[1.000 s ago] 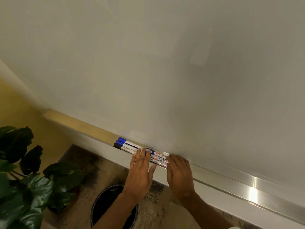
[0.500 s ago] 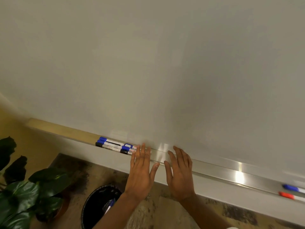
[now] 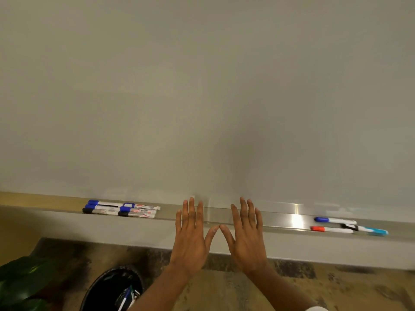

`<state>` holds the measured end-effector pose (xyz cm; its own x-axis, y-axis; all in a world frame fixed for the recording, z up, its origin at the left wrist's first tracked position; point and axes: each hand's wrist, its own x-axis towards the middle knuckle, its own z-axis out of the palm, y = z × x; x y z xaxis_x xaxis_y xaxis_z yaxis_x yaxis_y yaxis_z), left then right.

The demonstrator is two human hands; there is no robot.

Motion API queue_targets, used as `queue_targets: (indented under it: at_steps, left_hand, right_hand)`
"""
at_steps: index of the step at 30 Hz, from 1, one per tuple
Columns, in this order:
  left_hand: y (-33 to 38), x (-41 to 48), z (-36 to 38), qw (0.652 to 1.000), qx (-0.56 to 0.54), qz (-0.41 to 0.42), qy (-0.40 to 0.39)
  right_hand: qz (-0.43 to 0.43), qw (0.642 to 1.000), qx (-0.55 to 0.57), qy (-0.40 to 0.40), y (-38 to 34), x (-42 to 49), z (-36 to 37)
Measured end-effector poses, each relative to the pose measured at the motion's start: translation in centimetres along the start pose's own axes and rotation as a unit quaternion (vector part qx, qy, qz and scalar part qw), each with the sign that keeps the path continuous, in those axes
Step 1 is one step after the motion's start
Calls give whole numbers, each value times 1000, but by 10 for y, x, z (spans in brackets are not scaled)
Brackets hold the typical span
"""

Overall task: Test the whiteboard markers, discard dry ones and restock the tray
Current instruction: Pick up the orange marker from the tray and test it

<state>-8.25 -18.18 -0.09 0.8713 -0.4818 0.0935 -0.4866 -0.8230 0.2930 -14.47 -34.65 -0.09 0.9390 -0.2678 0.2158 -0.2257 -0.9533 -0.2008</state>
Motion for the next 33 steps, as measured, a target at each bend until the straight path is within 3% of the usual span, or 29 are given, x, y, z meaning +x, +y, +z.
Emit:
queue_targets:
  at_steps: [19, 33]
  left_hand:
    - [167, 39, 87, 990, 33, 121, -68]
    - [230, 61, 142, 980, 3, 129, -151]
  right_hand:
    - [149, 987, -50, -12, 205, -49, -16]
    - [164, 982, -83, -40, 295, -61, 17]
